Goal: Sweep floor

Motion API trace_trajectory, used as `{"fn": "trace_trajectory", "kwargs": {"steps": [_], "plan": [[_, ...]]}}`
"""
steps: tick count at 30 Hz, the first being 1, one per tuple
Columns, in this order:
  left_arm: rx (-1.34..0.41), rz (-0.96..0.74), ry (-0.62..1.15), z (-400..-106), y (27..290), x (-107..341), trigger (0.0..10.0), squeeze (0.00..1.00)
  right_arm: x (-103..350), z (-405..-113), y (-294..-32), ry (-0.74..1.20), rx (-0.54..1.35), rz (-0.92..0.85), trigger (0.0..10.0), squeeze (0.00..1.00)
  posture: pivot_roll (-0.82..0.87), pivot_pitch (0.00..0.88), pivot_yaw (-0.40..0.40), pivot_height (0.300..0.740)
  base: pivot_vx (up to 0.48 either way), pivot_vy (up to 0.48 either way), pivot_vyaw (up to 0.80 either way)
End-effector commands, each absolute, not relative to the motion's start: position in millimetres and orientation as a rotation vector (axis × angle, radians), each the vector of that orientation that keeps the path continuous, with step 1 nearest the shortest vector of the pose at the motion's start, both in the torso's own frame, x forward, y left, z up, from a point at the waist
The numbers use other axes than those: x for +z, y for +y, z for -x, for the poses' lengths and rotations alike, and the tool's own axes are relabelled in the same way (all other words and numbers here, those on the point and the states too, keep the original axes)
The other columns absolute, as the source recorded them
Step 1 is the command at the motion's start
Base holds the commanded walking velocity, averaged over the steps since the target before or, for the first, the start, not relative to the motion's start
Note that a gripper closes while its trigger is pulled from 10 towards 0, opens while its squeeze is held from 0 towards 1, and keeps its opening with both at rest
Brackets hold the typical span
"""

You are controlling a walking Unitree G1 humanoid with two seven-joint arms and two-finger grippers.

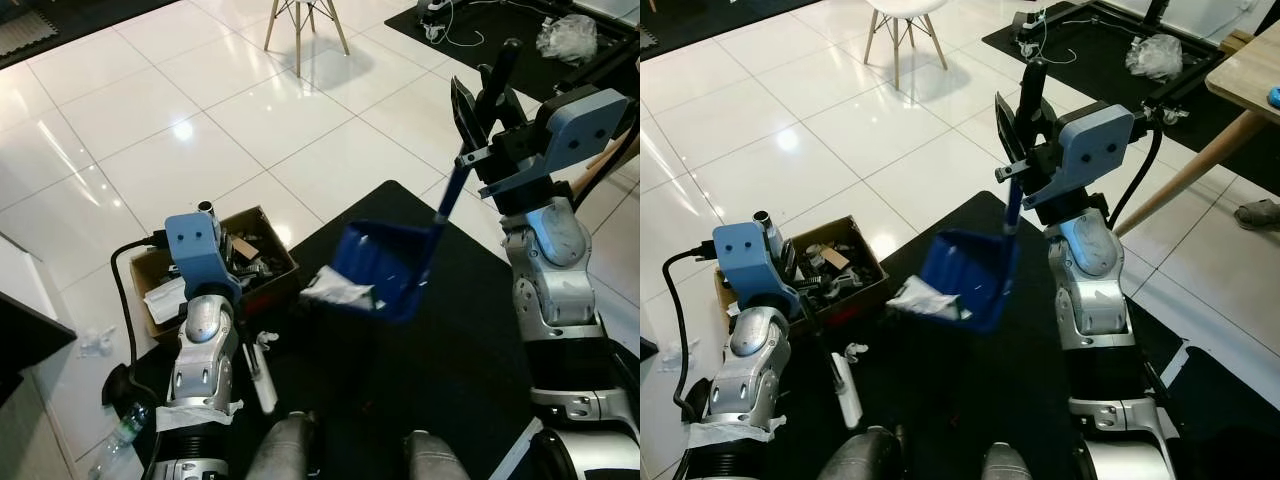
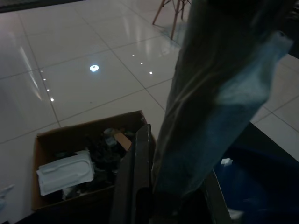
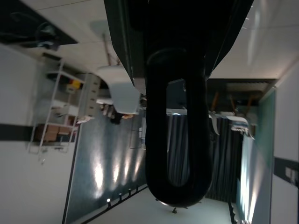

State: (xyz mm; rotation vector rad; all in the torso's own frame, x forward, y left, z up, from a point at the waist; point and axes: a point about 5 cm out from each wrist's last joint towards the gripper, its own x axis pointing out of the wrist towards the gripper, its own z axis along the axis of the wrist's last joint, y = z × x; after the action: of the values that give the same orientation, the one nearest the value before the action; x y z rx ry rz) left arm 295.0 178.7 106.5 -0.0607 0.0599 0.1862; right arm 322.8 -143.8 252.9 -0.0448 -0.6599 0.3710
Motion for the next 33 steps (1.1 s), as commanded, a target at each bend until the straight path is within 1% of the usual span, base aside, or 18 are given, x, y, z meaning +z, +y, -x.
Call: {"fn": "trace_trajectory", "kwargs": {"steps": [1, 3, 7, 11, 20, 33], "plan": [[0.200, 0.008, 0.048, -295.0, 182.9, 112.4, 10.0, 0.00, 263.6, -319.0, -144.7, -0.710, 0.376, 0.051, 10.0, 0.00, -0.02, 0.082, 0.041, 0.740, 0.000, 0.000, 0.00], [0.202, -0.054, 0.054, -295.1, 182.6, 111.8, 10.0, 0.00, 262.0, -318.5, -143.3, -0.702, 0.383, 0.047, 10.0, 0.00, -0.02, 0.078, 0.040, 0.740, 0.000, 0.000, 0.00], [0.181, -0.022, 0.035, -295.0, 180.0, 114.4, 10.0, 0.00, 260.6, -319.3, -142.5, -0.689, 0.379, 0.050, 10.0, 0.00, -0.02, 0.076, 0.041, 0.740, 0.000, 0.000, 0.00], [0.154, -0.057, 0.018, -296.2, 177.4, 117.2, 10.0, 0.00, 259.9, -320.5, -142.5, -0.680, 0.372, 0.067, 10.0, 0.00, -0.02, 0.077, 0.040, 0.740, 0.000, 0.000, 0.00], [0.115, -0.053, -0.029, -299.4, 168.3, 125.7, 10.0, 0.00, 260.3, -321.4, -144.0, -0.681, 0.351, 0.112, 10.0, 0.00, -0.03, 0.081, 0.039, 0.740, 0.000, 0.000, 0.00], [0.111, -0.058, -0.038, -300.0, 168.1, 127.2, 10.0, 0.00, 261.1, -322.5, -144.9, -0.683, 0.330, 0.134, 10.0, 0.00, -0.02, 0.083, 0.037, 0.740, 0.000, 0.000, 0.00]]}}
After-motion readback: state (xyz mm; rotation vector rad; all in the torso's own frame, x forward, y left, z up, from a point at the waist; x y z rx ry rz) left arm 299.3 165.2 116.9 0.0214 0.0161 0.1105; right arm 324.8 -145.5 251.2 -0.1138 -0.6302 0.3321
